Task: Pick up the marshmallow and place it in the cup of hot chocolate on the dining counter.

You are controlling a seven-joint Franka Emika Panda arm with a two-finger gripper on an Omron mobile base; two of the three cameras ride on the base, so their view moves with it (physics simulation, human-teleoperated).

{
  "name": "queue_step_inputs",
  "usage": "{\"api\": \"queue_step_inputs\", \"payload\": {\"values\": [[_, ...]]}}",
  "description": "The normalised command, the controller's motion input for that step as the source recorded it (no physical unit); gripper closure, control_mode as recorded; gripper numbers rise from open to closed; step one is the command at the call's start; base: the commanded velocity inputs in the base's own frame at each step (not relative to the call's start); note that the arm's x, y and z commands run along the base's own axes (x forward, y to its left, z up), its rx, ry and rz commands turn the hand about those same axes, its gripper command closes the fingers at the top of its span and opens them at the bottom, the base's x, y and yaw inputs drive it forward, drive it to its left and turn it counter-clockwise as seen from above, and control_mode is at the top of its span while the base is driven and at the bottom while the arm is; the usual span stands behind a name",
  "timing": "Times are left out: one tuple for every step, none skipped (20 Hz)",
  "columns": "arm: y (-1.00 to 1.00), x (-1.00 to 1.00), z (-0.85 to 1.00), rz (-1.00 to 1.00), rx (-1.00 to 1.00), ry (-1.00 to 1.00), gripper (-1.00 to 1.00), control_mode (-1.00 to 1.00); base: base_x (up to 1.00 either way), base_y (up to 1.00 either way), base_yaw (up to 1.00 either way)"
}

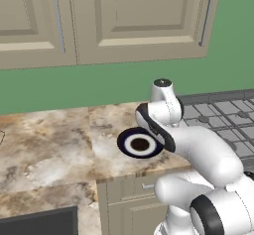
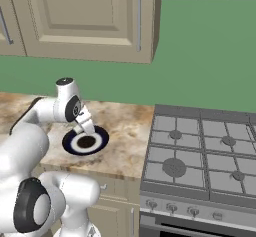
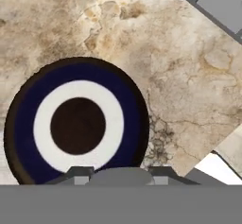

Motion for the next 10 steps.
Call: {"api": "queue_step_inputs", "payload": {"values": [[-0.29, -0.34, 0.89, 0.13, -0.05, 0.06, 1.0, -1.0, 0.0, 0.0, 0.0], [-0.31, -0.26, 0.86, 0.15, -0.03, 0.09, 1.0, -1.0, 0.0, 0.0, 0.0], [-0.3, -0.18, 0.91, 0.19, 0.0, 0.11, 1.0, -1.0, 0.0, 0.0, 0.0], [-0.11, -0.11, 0.76, 0.22, 0.0, 0.11, 1.0, -1.0, 0.0, 0.0, 0.0], [-0.18, -0.12, 0.71, 0.25, 0.0, 0.12, 1.0, -1.0, 0.0, 0.0, 0.0], [-0.13, -0.21, 0.54, 0.29, -0.02, 0.09, 1.0, -1.0, 0.0, 0.0, 0.0], [-0.09, -0.25, 0.42, 0.33, -0.03, 0.09, 1.0, -1.0, 0.0, 0.0, 0.0], [-0.1, -0.21, 0.46, 0.37, 0.0, 0.11, 1.0, -1.0, 0.0, 0.0, 0.0], [-0.11, -0.21, 0.48, 0.39, 0.0, 0.12, 1.0, -1.0, 0.0, 0.0, 0.0], [-0.09, -0.26, 0.46, 0.43, 0.0, 0.14, 1.0, -1.0, 0.0, 0.0, 0.0]]}}
